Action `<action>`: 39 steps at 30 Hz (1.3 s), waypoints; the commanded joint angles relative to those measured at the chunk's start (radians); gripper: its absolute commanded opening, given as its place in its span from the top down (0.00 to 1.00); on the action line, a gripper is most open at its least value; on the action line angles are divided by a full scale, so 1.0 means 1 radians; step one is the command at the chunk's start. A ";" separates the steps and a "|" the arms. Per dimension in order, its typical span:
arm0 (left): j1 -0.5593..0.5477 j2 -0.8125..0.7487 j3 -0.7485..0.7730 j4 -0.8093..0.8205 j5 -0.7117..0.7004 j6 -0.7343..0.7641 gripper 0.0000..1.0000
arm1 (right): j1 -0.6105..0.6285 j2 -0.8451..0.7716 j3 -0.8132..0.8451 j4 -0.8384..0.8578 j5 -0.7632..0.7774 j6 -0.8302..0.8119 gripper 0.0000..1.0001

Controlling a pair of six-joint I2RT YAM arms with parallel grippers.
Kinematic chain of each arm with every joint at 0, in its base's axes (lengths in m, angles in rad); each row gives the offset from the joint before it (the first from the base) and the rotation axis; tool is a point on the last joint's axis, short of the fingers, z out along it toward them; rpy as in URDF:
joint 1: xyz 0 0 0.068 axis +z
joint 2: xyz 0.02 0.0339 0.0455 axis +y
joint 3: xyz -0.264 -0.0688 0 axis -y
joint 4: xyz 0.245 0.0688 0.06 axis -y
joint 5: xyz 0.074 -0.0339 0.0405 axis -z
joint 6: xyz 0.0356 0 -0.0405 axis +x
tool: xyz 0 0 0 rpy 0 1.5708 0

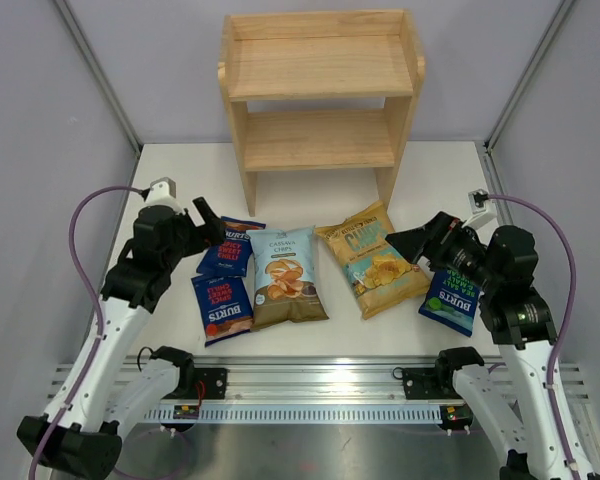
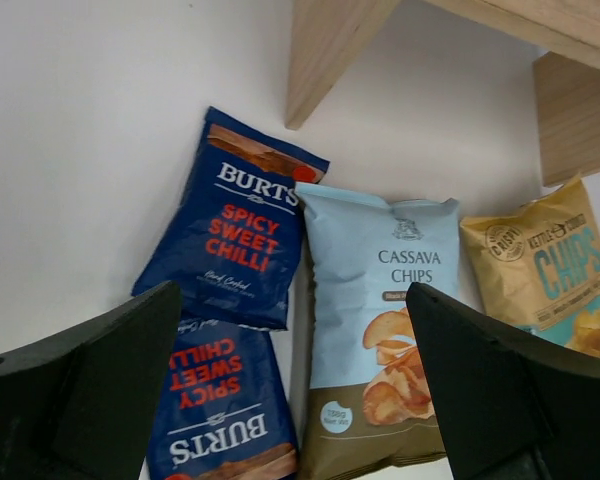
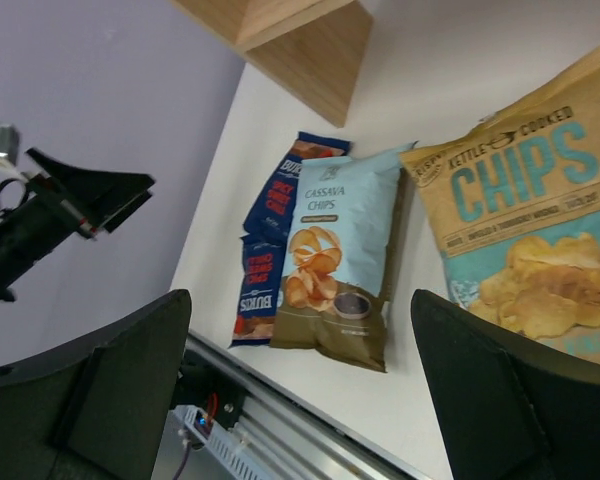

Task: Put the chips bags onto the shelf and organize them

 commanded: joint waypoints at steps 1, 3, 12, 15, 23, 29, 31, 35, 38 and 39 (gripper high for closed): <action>0.013 0.083 -0.024 0.184 0.099 -0.072 0.01 | 0.007 0.013 -0.035 0.185 -0.140 0.092 0.01; 0.016 0.123 -0.029 0.244 0.092 -0.073 0.01 | 0.015 0.026 -0.044 0.189 -0.169 0.083 0.01; 0.219 0.433 -0.028 0.336 0.044 -0.032 0.01 | 0.050 0.058 -0.033 0.163 -0.181 0.060 0.01; 0.295 0.579 -0.029 0.388 0.221 -0.018 0.01 | 0.053 0.070 -0.035 0.169 -0.189 0.057 0.01; 0.327 0.749 -0.089 0.520 0.595 -0.032 0.01 | 0.084 0.118 -0.021 0.185 -0.272 0.013 0.00; 0.329 0.784 -0.104 0.482 0.578 -0.032 0.04 | 0.093 0.139 -0.007 0.176 -0.278 0.005 0.01; 0.326 0.784 -0.115 0.483 0.549 -0.030 0.09 | 0.093 0.136 -0.004 0.163 -0.260 0.000 0.01; 0.326 0.783 -0.130 0.483 0.516 -0.024 0.33 | 0.093 0.138 0.000 0.151 -0.243 -0.007 0.01; 0.326 0.767 -0.143 0.497 0.520 -0.030 0.65 | 0.093 0.147 0.005 0.151 -0.240 -0.006 0.01; 0.327 0.760 -0.143 0.499 0.517 -0.033 0.71 | 0.093 0.148 0.007 0.151 -0.241 -0.004 0.01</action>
